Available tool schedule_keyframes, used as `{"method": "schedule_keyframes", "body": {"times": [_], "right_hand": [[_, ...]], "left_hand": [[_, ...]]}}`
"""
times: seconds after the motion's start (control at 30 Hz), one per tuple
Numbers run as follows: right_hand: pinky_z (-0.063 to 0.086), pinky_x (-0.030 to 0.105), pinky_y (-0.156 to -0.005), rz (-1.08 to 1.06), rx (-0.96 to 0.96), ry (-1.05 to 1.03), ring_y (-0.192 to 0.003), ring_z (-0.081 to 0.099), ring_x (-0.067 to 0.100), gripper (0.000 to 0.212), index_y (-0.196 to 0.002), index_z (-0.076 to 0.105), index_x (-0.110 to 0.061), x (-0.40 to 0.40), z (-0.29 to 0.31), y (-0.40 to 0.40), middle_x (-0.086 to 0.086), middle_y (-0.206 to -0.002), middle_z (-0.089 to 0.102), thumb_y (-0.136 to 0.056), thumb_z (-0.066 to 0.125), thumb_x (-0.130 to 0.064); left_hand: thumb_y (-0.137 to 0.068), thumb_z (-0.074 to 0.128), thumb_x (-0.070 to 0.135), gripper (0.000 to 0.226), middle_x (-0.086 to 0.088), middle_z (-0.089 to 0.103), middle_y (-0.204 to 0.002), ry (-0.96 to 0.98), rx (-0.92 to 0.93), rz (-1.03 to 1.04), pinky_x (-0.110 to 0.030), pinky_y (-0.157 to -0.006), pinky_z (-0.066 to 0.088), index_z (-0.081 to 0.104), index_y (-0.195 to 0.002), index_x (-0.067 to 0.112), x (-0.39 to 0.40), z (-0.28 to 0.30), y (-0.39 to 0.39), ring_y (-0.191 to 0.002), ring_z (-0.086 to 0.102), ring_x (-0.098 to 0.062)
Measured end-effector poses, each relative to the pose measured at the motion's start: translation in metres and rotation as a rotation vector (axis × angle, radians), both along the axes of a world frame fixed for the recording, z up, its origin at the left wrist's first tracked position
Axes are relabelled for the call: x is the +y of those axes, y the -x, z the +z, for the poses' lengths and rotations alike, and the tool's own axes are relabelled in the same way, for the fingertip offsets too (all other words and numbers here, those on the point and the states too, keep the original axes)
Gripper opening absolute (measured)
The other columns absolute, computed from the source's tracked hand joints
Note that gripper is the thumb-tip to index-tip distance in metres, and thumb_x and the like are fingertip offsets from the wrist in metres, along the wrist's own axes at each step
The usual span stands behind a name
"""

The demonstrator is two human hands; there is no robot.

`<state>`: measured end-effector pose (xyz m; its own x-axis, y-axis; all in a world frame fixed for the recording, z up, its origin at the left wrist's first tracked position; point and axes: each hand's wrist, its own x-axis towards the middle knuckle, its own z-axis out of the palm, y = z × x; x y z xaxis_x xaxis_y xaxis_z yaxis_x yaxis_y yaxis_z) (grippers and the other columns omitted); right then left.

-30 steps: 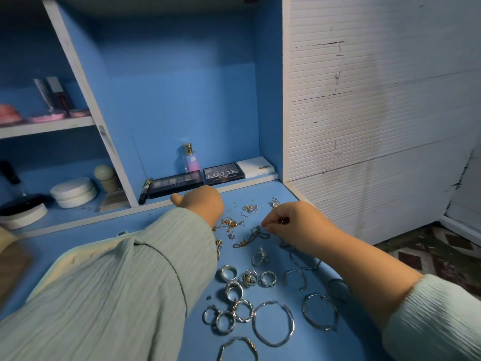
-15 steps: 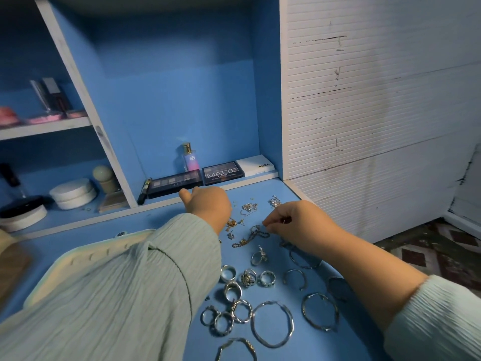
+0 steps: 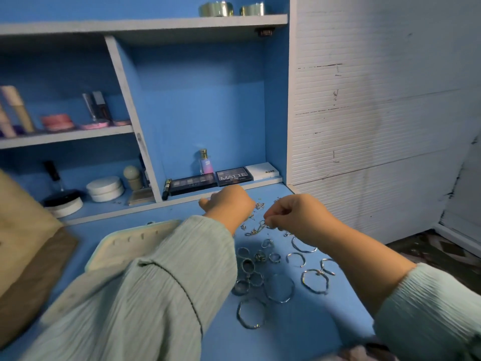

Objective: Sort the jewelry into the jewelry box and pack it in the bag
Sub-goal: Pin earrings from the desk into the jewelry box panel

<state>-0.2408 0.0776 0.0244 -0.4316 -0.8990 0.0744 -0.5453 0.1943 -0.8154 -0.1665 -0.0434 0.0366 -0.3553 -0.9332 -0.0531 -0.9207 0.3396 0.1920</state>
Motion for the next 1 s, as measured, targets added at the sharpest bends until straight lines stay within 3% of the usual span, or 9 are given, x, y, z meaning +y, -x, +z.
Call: {"method": "schedule_keyframes", "body": {"times": [0.07, 0.17, 0.27, 0.33, 0.5, 0.6, 0.67, 0.83, 1.0], "right_hand": [[0.042, 0.02, -0.051, 0.013, 0.005, -0.014, -0.057, 0.049, 0.011, 0.01, -0.073, 0.069, -0.021, 0.007, 0.005, -0.016, -0.006, -0.064, 0.061, -0.081, 0.068, -0.015], [0.034, 0.015, -0.04, 0.033, 0.031, -0.032, -0.046, 0.043, 0.006, 0.01, -0.072, 0.069, -0.021, 0.014, 0.01, -0.042, -0.007, -0.061, 0.06, -0.081, 0.068, -0.019], [0.034, 0.018, -0.045, 0.078, 0.038, -0.057, -0.054, 0.043, 0.014, 0.015, -0.066, 0.068, -0.022, 0.016, 0.012, -0.069, -0.008, -0.057, 0.059, -0.08, 0.068, -0.017], [0.035, 0.017, -0.045, 0.133, 0.058, -0.089, -0.055, 0.044, 0.013, 0.02, -0.063, 0.066, -0.025, 0.017, 0.013, -0.089, -0.01, -0.058, 0.059, -0.08, 0.067, -0.015], [0.034, 0.018, -0.046, 0.216, 0.071, -0.083, -0.054, 0.042, 0.011, 0.006, -0.075, 0.069, -0.019, 0.017, 0.012, -0.128, -0.003, -0.069, 0.06, -0.081, 0.068, -0.021], [0.033, 0.015, -0.043, 0.209, 0.053, -0.082, -0.051, 0.044, 0.007, 0.007, -0.076, 0.068, -0.019, 0.017, 0.011, -0.141, -0.003, -0.07, 0.059, -0.082, 0.067, -0.02], [0.031, 0.01, -0.037, 0.175, 0.007, -0.079, -0.043, 0.045, -0.002, 0.011, -0.076, 0.068, -0.019, 0.017, 0.009, -0.147, -0.005, -0.068, 0.059, -0.084, 0.063, -0.014], [0.045, 0.017, -0.054, 0.083, -0.282, 0.023, -0.065, 0.061, 0.007, 0.008, -0.078, 0.065, -0.013, 0.013, 0.004, -0.154, 0.002, -0.072, 0.067, -0.086, 0.064, -0.014], [0.054, 0.019, -0.065, -0.026, -0.423, 0.189, -0.066, 0.061, 0.014, 0.01, -0.076, 0.065, -0.008, 0.0, 0.008, -0.161, 0.007, -0.072, 0.068, -0.085, 0.066, -0.013]], "left_hand": [[-0.087, 0.042, 0.025, 0.02, -0.001, 0.056, -0.087, -0.022, 0.031, -0.018, -0.04, -0.086, 0.028, 0.048, -0.07, 0.016, 0.013, 0.004, -0.016, -0.104, 0.05, -0.024], [-0.088, 0.044, 0.03, 0.02, 0.002, 0.061, -0.086, -0.026, 0.056, -0.047, -0.039, -0.088, 0.03, 0.063, -0.089, 0.022, 0.027, 0.008, -0.046, -0.108, 0.052, -0.025], [-0.088, 0.043, 0.031, 0.029, -0.005, 0.063, -0.104, -0.003, 0.051, -0.071, -0.036, -0.082, 0.029, 0.066, -0.104, 0.021, 0.037, 0.012, -0.083, -0.109, 0.053, -0.025], [-0.089, 0.041, 0.033, 0.035, -0.008, 0.06, -0.114, 0.003, 0.061, -0.074, -0.037, -0.088, 0.032, 0.064, -0.112, 0.022, 0.043, 0.013, -0.109, -0.11, 0.052, -0.027], [-0.092, 0.042, 0.036, 0.024, 0.003, 0.064, -0.09, 0.036, 0.153, -0.1, -0.035, -0.089, 0.037, 0.054, -0.074, 0.025, 0.059, 0.016, -0.175, -0.099, 0.056, -0.023], [-0.095, 0.043, 0.04, 0.018, 0.007, 0.062, -0.11, 0.058, 0.233, -0.077, -0.039, -0.097, 0.038, 0.048, -0.081, 0.031, 0.058, 0.01, -0.207, -0.107, 0.055, -0.021], [-0.097, 0.041, 0.038, 0.021, 0.007, 0.06, -0.11, 0.066, 0.289, -0.061, -0.041, -0.097, 0.039, 0.042, -0.077, 0.032, 0.055, 0.004, -0.226, -0.105, 0.054, -0.02], [-0.098, 0.038, 0.032, 0.018, 0.006, 0.056, -0.101, 0.139, 0.438, -0.066, -0.041, -0.091, 0.043, 0.042, -0.081, 0.032, 0.046, -0.007, -0.254, -0.099, 0.053, -0.019], [-0.099, 0.036, 0.032, 0.011, 0.011, 0.045, -0.075, 0.175, 0.566, -0.103, -0.034, -0.068, 0.041, 0.044, -0.093, 0.027, 0.035, -0.014, -0.265, -0.068, 0.045, -0.014]]}}
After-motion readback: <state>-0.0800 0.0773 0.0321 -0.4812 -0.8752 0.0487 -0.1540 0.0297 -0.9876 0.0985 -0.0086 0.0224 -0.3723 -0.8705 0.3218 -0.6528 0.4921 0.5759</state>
